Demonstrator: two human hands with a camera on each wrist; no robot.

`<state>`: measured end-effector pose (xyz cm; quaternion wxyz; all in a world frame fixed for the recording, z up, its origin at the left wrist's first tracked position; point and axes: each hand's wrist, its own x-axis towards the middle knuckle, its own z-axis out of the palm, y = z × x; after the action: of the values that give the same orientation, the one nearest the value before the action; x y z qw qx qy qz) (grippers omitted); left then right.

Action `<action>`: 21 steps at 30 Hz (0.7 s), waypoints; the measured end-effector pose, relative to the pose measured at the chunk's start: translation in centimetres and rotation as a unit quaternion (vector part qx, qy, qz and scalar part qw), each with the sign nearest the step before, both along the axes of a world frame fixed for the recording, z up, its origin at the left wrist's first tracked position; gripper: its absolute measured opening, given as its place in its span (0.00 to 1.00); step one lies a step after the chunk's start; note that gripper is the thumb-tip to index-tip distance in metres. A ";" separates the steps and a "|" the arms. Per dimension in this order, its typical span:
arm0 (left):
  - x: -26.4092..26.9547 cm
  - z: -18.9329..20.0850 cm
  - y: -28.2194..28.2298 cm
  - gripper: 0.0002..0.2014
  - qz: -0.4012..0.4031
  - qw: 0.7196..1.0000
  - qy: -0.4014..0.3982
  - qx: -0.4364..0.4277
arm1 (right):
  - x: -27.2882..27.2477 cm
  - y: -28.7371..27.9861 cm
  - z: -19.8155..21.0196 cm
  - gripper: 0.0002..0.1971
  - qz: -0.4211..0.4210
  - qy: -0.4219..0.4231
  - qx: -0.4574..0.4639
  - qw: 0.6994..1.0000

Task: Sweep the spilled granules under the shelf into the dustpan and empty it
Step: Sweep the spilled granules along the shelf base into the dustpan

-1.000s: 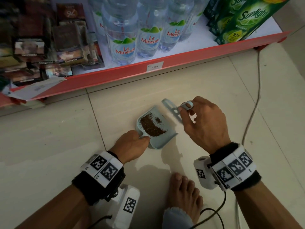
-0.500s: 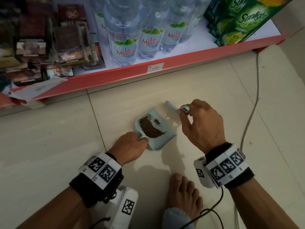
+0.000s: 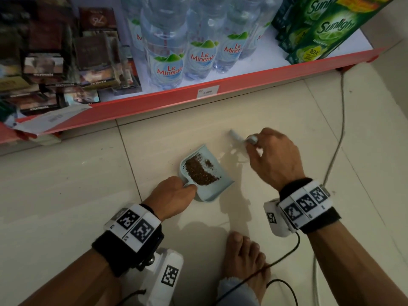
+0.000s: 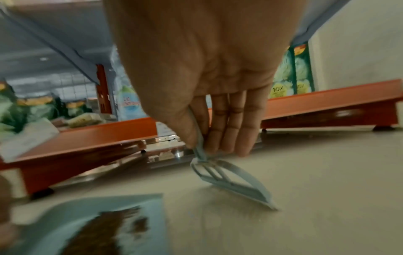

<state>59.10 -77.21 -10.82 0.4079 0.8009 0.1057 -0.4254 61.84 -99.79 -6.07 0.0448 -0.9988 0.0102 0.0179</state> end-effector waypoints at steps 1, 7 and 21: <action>0.0 0.0 0.0 0.14 0.002 1.000 0.000 0.000 | -0.4 0.3 -0.1 0.17 0.031 0.026 0.021 0.999; 0.0 -0.1 0.2 0.14 0.001 1.000 0.001 0.002 | -2.1 1.3 1.0 0.15 0.058 -0.026 0.148 0.987; -0.2 0.4 0.3 0.14 -0.001 1.000 0.010 0.008 | -2.7 2.5 0.7 0.13 0.026 -0.068 0.061 0.996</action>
<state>58.88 -76.93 -10.41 0.4003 0.8000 0.1122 -0.4326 59.16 -97.30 -5.33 0.1055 -0.9931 -0.0203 -0.0480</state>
